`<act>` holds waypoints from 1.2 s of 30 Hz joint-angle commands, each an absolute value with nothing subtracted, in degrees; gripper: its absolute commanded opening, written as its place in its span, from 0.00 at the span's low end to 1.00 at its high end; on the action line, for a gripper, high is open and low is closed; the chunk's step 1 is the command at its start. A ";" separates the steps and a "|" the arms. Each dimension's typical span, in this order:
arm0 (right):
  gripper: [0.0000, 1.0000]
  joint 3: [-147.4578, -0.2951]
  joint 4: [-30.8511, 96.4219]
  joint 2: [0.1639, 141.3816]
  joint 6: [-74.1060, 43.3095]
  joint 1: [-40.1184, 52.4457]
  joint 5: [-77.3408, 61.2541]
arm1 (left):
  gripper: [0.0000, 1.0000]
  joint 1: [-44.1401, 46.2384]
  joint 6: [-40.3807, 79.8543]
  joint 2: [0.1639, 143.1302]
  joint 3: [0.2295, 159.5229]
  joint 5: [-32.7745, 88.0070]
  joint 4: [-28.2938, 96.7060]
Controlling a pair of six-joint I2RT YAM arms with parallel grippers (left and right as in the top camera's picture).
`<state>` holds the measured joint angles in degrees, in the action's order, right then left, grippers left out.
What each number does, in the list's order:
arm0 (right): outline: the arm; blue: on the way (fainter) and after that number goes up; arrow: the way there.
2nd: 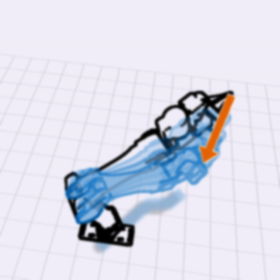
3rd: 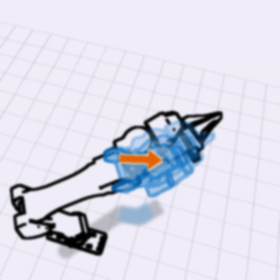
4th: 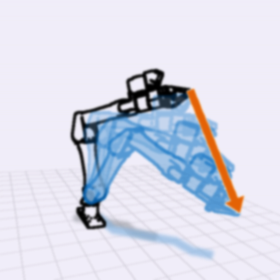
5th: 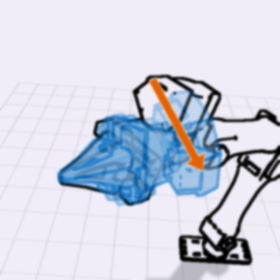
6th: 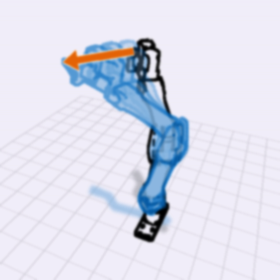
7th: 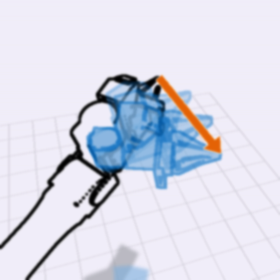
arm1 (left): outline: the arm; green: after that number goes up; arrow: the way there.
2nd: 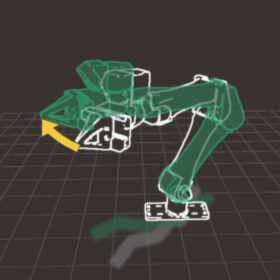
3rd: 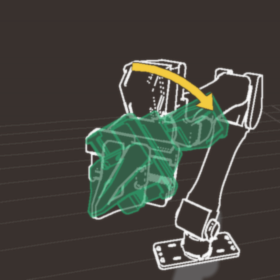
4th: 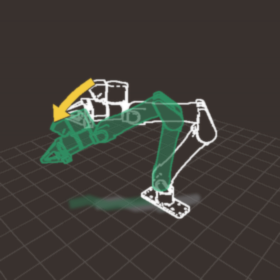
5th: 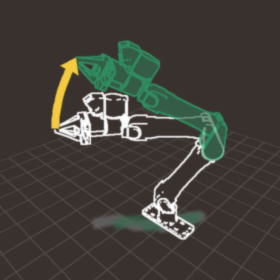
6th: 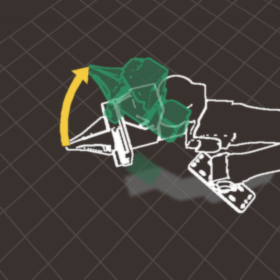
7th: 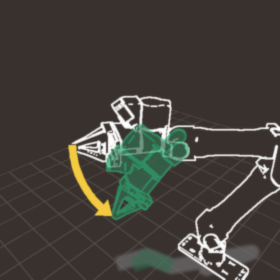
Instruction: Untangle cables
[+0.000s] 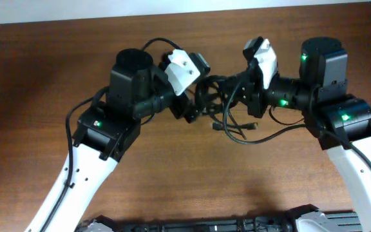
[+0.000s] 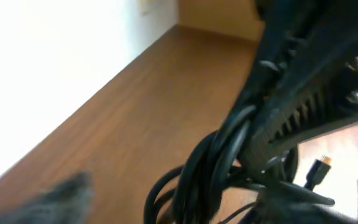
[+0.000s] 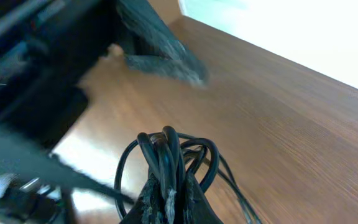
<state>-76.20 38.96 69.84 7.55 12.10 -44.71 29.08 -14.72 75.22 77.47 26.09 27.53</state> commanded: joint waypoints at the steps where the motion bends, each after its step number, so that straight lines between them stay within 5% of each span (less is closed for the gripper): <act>1: 0.04 -76.20 37.23 69.08 1.32 12.36 -35.62 | 0.99 29.02 0.23 74.98 78.06 13.80 27.24; 10: 0.04 -76.20 30.13 69.08 -2.48 12.36 -35.31 | 0.99 28.71 21.43 75.00 78.06 15.27 27.29; 17: 0.04 -76.20 27.68 69.08 -3.79 12.36 -35.55 | 0.99 28.71 20.69 75.00 78.06 17.39 26.15; 22: 0.04 -76.20 28.14 69.08 -3.49 12.36 -36.82 | 0.99 28.69 6.02 74.87 78.06 17.37 24.93; 26: 0.04 -76.20 31.68 69.01 10.00 12.25 -45.52 | 0.99 25.74 3.38 73.32 78.13 17.89 24.80; 32: 0.04 -76.20 35.20 69.01 28.38 12.25 -59.27 | 1.00 14.85 3.05 70.85 78.13 36.27 24.97; 36: 0.04 -76.20 35.14 69.01 33.56 12.25 -65.89 | 0.84 7.01 0.03 70.85 78.11 54.63 26.00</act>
